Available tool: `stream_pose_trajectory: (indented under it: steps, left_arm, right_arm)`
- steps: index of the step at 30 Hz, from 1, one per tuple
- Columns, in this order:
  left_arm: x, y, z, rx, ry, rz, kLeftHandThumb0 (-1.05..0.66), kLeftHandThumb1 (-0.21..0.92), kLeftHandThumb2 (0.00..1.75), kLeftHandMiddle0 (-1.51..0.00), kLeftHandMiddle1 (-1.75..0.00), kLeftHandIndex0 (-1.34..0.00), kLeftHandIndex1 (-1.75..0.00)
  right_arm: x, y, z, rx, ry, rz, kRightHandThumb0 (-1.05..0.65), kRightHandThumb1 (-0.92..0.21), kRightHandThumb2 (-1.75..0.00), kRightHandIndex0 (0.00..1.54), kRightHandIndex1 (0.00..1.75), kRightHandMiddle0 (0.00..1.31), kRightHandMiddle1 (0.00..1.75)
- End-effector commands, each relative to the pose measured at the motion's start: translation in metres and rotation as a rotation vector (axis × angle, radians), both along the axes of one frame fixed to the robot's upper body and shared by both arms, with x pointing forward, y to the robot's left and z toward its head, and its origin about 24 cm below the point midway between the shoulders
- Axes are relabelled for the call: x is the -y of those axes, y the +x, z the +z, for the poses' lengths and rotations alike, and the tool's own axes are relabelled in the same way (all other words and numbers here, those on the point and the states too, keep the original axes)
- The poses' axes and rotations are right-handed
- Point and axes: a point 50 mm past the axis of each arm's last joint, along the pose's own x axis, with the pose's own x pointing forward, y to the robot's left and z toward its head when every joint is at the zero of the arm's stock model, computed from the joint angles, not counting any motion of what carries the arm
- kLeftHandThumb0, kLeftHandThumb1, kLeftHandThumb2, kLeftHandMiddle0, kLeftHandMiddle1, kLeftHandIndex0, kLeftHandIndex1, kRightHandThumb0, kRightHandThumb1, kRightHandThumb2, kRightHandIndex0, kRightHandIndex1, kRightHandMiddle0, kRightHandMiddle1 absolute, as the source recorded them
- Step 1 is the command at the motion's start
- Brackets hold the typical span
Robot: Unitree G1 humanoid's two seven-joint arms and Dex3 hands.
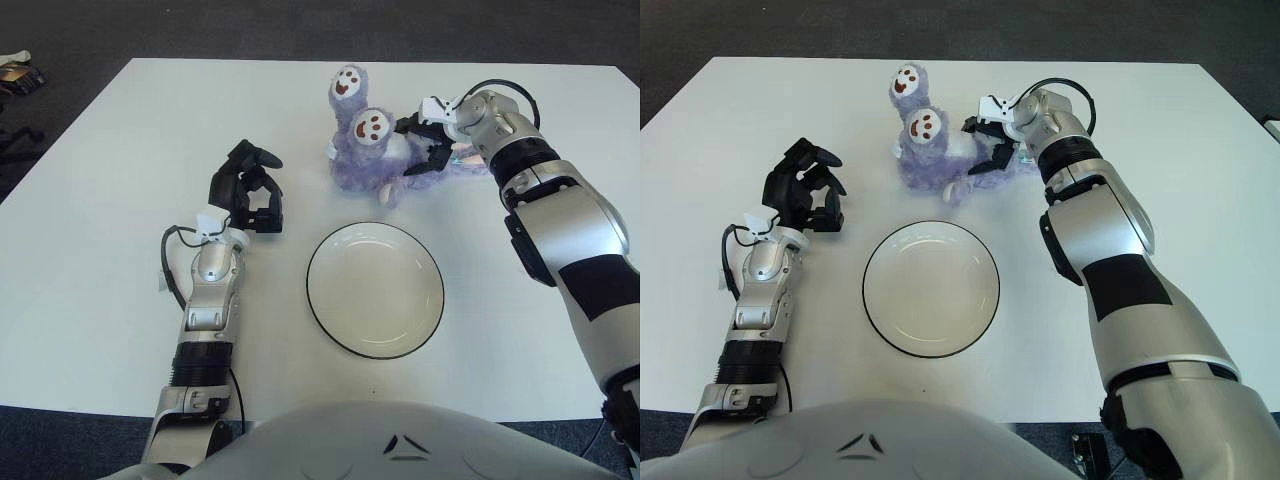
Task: Put the doll into the plate.
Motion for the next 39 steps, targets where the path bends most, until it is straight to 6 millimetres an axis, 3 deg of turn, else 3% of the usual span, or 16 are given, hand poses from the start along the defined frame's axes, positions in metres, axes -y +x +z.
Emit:
stream_pose_trajectory:
  steps: [1, 11, 15, 24, 33, 39]
  left_arm:
    - [-0.002, -0.003, -0.011, -0.043, -0.009, 0.007, -0.01, 0.09, 1.49, -0.79, -1.75, -0.7, -1.47]
    - [-0.002, -0.004, -0.011, -0.046, -0.002, 0.009, -0.01, 0.06, 1.54, -0.8, -1.75, -0.69, -1.53]
    - [-0.002, -0.004, -0.011, -0.045, 0.001, 0.011, -0.01, 0.05, 1.58, -0.81, -1.75, -0.67, -1.59]
    - [-0.002, -0.004, -0.011, -0.045, -0.001, 0.01, -0.01, 0.07, 1.52, -0.8, -1.75, -0.69, -1.51]
    - [-0.002, -0.003, -0.011, -0.045, -0.014, 0.008, -0.02, 0.1, 1.48, -0.78, -1.75, -0.69, -1.47]
    - [-0.003, -0.003, -0.011, -0.043, -0.012, 0.007, -0.01, 0.09, 1.5, -0.79, -1.75, -0.68, -1.5]
  right_arm:
    - [0.007, -0.006, -0.018, -0.111, -0.007, -0.012, -0.23, -0.14, -1.15, 0.03, 0.22, 0.0, 0.5]
    - [0.009, -0.007, -0.013, -0.129, -0.026, 0.009, -0.09, -0.1, -1.21, 0.0, 0.18, 0.0, 0.45]
    - [0.011, -0.005, -0.012, -0.094, 0.035, -0.017, 0.09, -0.08, -1.3, 0.0, 0.17, 0.0, 0.42]
    - [0.013, 0.004, -0.01, 0.202, 0.054, -0.134, 0.22, -0.01, -1.37, 0.0, 0.12, 0.0, 0.33]
    - [0.014, 0.0, -0.005, 0.3, -0.006, -0.082, 0.17, 0.03, -1.37, 0.01, 0.1, 0.0, 0.17]
    - [0.014, -0.001, -0.002, 0.323, -0.108, -0.017, -0.03, 0.02, -1.3, 0.01, 0.1, 0.0, 0.12]
